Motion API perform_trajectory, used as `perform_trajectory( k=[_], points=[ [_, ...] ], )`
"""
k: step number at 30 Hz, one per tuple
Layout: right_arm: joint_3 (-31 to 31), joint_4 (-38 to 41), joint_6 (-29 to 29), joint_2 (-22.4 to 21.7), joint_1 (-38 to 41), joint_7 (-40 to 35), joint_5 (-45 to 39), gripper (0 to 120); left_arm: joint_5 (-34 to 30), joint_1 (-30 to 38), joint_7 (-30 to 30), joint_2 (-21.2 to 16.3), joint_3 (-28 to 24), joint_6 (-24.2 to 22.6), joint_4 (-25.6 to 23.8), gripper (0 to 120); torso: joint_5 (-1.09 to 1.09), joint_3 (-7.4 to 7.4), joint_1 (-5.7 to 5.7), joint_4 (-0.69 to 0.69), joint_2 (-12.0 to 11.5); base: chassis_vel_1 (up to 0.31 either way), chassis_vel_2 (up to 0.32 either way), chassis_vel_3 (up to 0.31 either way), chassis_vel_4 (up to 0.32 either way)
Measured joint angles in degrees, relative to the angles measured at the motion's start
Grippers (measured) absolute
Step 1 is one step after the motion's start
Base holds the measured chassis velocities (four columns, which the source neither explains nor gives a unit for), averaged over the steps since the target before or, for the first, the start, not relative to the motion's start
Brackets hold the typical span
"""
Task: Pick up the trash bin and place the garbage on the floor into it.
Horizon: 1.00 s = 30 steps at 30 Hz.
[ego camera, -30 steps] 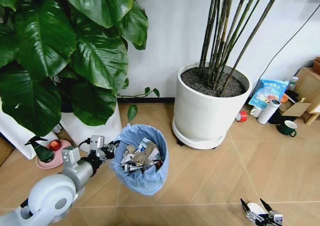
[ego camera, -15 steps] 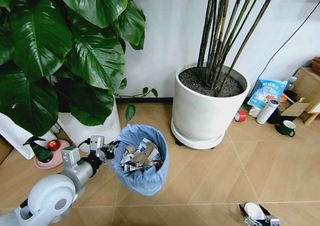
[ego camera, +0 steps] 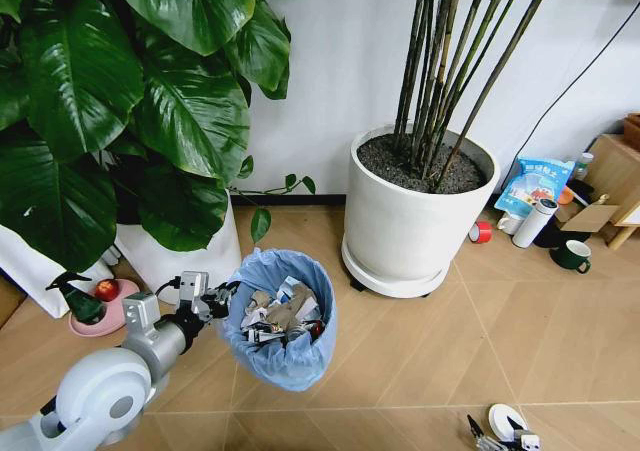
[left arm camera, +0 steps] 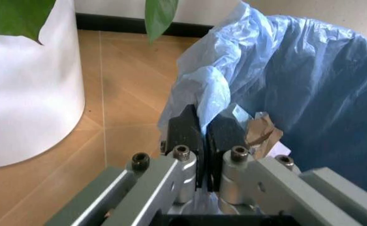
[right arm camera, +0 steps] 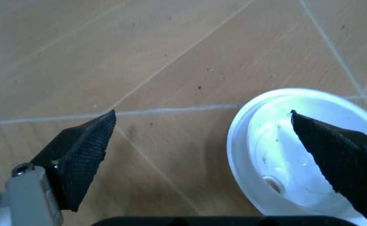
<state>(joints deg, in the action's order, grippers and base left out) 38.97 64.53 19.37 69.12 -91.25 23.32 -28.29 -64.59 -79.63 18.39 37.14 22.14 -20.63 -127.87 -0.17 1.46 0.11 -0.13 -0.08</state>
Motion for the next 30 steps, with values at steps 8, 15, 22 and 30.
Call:
perform_trajectory(
  k=[8,15,22,30],
  points=[
    [-1.5,-2.2,-0.8,-0.4,2.5,-0.3,-0.5,93,-0.2,0.0,0.1,0.0,0.0,0.0,0.0,0,0.00,0.00,0.00,0.00,0.0,0.000,0.000,0.000,0.000],
    [-2.0,-2.8,-1.9,-1.0,3.4,-0.8,-0.5,70,-0.4,0.3,0.2,0.0,0.1,0.0,0.2,0,0.00,0.00,0.00,0.00,0.0,0.000,0.000,0.000,0.000],
    [-1.9,-2.6,-2.4,-1.7,2.8,-0.9,-0.6,41,-0.5,0.8,0.2,0.1,0.0,0.0,0.7,0,-0.01,0.00,0.00,0.00,0.0,0.000,0.000,0.000,0.000],
    [-1.5,-2.2,-2.7,-1.9,2.3,-0.8,-0.5,13,-0.6,1.1,0.2,0.1,-0.1,0.0,0.9,0,0.00,0.00,0.00,0.00,0.0,0.000,0.000,0.000,0.000]
  ],
)
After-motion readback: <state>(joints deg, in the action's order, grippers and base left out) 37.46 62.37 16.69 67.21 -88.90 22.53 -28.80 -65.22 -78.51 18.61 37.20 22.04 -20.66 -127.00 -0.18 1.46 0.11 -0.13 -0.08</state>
